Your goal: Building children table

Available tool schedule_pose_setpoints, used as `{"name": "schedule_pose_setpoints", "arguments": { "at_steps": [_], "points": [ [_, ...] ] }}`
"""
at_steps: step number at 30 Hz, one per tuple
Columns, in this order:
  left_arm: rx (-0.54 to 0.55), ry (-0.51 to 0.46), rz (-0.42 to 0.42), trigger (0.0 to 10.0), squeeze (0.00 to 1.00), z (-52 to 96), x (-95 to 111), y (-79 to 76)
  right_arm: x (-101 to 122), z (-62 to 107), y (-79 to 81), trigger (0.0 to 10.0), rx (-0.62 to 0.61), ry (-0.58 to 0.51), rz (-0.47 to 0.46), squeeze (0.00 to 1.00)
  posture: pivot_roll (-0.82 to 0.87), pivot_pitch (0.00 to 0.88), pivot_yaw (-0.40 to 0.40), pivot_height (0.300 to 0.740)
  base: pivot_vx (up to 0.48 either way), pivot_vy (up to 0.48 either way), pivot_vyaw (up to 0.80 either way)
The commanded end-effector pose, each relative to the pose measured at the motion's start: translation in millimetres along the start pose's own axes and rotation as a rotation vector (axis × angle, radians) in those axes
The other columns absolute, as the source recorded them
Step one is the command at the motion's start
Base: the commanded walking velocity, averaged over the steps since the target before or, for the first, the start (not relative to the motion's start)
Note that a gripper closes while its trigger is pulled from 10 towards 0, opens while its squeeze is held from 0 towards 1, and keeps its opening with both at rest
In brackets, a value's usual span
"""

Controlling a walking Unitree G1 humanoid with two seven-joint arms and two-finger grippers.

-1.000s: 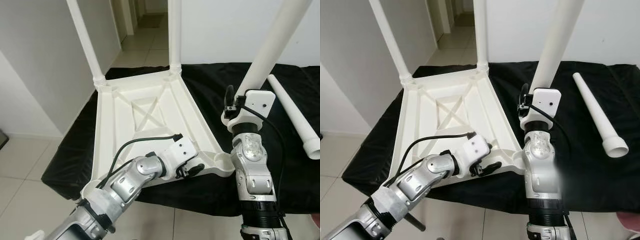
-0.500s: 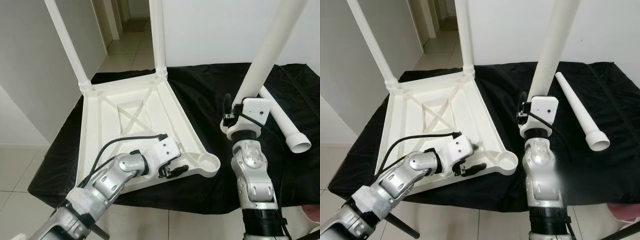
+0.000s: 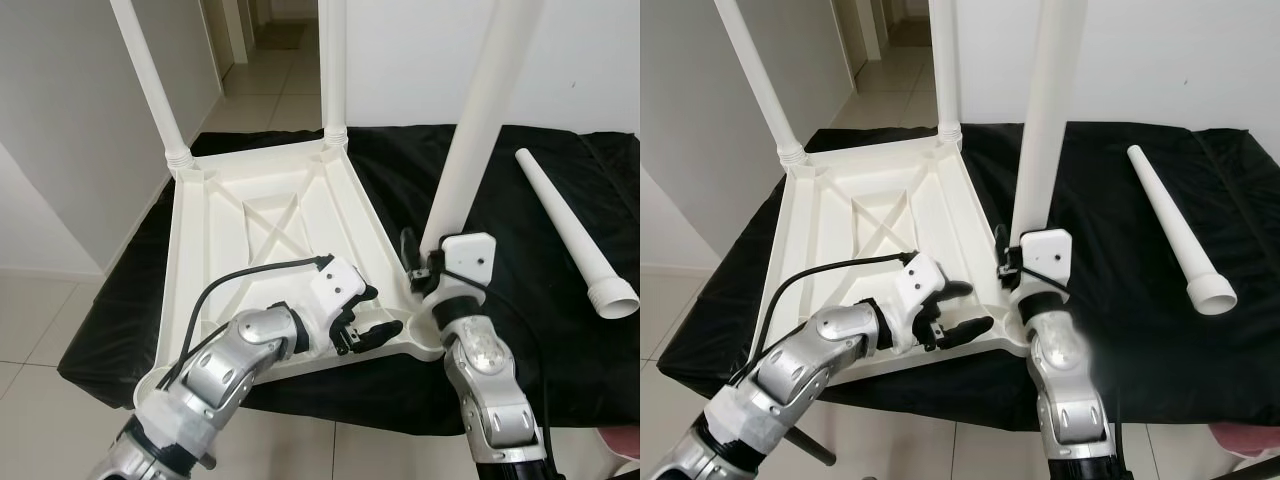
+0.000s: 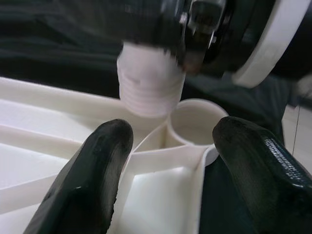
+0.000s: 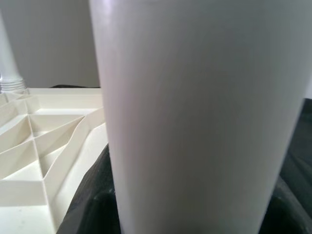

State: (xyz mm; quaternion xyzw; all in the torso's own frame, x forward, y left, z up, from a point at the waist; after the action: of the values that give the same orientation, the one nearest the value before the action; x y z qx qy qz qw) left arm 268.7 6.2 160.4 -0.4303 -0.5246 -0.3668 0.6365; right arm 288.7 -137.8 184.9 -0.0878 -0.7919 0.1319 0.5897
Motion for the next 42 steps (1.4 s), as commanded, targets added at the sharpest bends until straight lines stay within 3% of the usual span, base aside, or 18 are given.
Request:
{"name": "schedule_pose_setpoints", "arguments": {
  "at_steps": [1, 7, 13, 22, 35, 42],
  "points": [
    [-0.003, -0.001, 0.009, 10.0, 0.0, 3.9, 1.1, -1.7, 3.0, 3.1, 2.1, 10.0, 0.012, -0.006, -0.012, 0.0, -0.11, 0.044, 0.067, 0.74, 0.0, 0.0, 0.0],
    [0.005, -0.047, -0.003, 10.0, 0.0, 10.7, 1.1, -11.9, -2.1, 15.4, 4.4, 10.0, 0.009, 0.021, -0.04, 0.0, -0.11, 0.056, 0.063, 0.74, 0.0, 0.0, 0.0],
    [0.077, -0.077, 0.023, 10.0, 0.0, 12.7, 0.8, -5.8, -4.6, 21.8, 2.1, 10.0, -0.005, 0.032, -0.063, 0.0, -0.11, 0.056, 0.064, 0.74, 0.0, 0.0, 0.0],
    [0.166, -0.109, 0.055, 10.0, 0.0, 9.0, 2.5, 5.7, -4.4, 17.9, -1.0, 10.0, -0.021, 0.022, -0.07, 0.0, -0.12, 0.05, 0.061, 0.74, 0.0, 0.0, 0.0],
    [0.104, -0.053, -0.005, 10.0, 0.0, 12.5, -9.5, -4.1, 6.9, 29.2, 2.7, 10.0, 0.026, -0.027, -0.061, 0.0, -0.12, 0.055, 0.056, 0.74, 0.0, 0.0, 0.0],
    [0.05, -0.037, 0.027, 10.0, 0.0, 17.7, -12.1, -8.1, -10.9, 50.2, 9.4, 10.0, 0.09, 0.025, -0.022, 0.0, -0.12, 0.058, 0.061, 0.74, 0.0, 0.0, 0.0]
  ]
}}
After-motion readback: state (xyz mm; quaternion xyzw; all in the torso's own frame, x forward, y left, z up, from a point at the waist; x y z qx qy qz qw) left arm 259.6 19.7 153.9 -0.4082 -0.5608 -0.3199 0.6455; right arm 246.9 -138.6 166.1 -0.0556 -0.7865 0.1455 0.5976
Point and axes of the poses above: a point about 5 cm out from each wrist's last joint towards the gripper, its own z axis pointing back from the gripper into the wrist, its own x axis along the axis of the wrist's last joint, y = z × x, the point moved 2 cm from there along -z, pointing out of the wrist towards the gripper, and after that the axes turned 13 degrees about z, right-handed, at the moved point
